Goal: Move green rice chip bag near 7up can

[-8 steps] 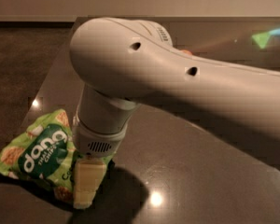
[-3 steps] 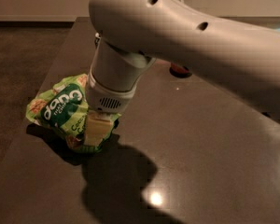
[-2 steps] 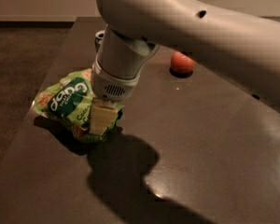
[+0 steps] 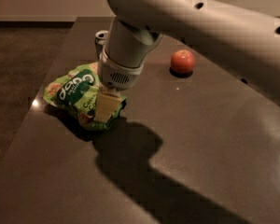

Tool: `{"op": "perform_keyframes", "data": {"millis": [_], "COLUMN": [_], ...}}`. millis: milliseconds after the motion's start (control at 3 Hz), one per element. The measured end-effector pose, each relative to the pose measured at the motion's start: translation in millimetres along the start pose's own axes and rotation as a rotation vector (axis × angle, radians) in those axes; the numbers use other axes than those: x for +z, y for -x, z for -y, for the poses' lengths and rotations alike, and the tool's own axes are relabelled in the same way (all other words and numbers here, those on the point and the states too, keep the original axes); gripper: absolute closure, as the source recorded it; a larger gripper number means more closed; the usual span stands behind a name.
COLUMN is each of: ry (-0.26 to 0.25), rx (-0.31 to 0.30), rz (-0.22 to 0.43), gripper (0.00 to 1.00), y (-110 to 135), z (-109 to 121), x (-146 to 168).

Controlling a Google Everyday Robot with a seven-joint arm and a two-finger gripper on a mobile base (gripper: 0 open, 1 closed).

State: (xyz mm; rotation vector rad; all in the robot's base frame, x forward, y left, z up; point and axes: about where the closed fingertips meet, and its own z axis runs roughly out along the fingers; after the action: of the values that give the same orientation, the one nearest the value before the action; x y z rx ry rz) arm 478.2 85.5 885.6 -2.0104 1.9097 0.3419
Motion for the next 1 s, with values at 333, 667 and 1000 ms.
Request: {"op": "perform_keyframes", "data": {"millis": [333, 667, 1000], "ry": [-0.012, -0.024, -0.034], "rx": [0.036, 0.07, 0.104], "rz": [0.003, 0.004, 0.001], "gripper": [1.0, 1.0, 1.0], "y": [-9.2, -20.2, -31.2], "z": [12.1, 19.3, 24.5], "x": [-2.5, -5.8, -8.6]}}
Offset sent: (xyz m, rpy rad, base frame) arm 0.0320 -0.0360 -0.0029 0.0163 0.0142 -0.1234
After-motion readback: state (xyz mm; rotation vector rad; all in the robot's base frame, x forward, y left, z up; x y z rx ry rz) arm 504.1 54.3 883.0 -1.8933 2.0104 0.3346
